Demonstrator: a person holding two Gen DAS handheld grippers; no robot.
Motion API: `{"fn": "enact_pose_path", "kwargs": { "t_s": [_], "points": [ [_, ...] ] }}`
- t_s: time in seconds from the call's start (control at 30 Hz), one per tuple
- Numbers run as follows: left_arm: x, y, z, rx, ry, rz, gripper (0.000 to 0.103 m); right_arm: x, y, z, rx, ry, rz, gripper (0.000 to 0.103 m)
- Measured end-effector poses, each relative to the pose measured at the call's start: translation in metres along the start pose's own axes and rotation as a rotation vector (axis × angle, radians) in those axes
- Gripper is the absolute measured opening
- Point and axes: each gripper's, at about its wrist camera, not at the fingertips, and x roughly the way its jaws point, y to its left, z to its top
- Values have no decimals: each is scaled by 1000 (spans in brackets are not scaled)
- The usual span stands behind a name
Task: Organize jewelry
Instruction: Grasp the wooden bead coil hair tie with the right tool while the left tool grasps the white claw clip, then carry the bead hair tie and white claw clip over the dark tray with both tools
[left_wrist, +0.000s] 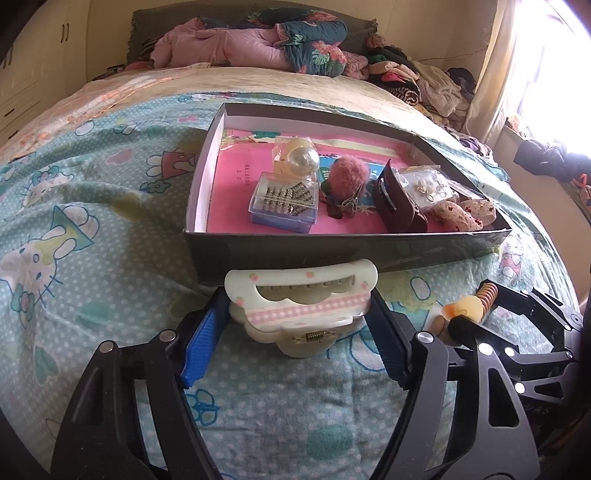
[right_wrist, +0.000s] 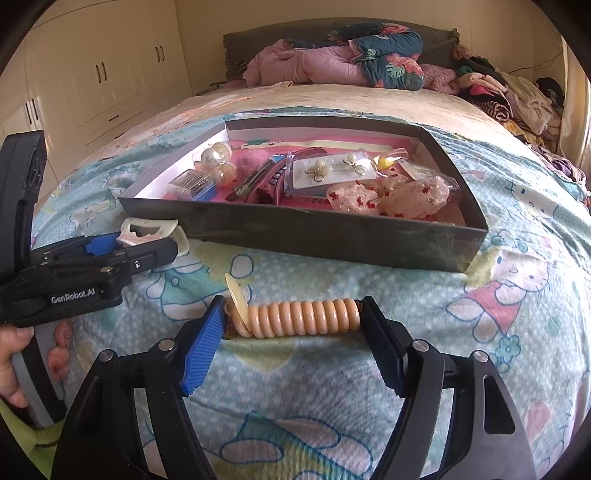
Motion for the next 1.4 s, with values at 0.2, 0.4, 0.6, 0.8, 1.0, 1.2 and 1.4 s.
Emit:
{"fn": "enact_pose_path", "kwargs": {
  "t_s": [0.2, 0.4, 0.6, 0.8, 1.0, 1.2, 1.4],
  "points": [
    [-6, -3, -3, 15, 2, -14, 64, -8, 0, -4, 9, 2, -2, 71],
    [-17, -8, -6, 28, -8, -29, 64, -22, -3, -5, 19, -10, -5, 71],
    [-30, -14, -6, 38, -24, -48, 64, -37, -10, -5, 36, -32, -17, 71],
    [-37, -25, -1, 57, -42, -63, 64, -49, -21, -3, 49, -59, -40, 71],
    [-34, -39, 11, 78, -59, -84, 64, -56, -32, 6, 52, -87, -64, 71],
    [-27, -48, 30, 90, -77, -97, 64, -58, -43, 19, 59, -112, -87, 71],
    [-18, -52, 48, 93, -87, -96, 64, -56, -57, 35, 65, -133, -112, 71]
  ]
}}
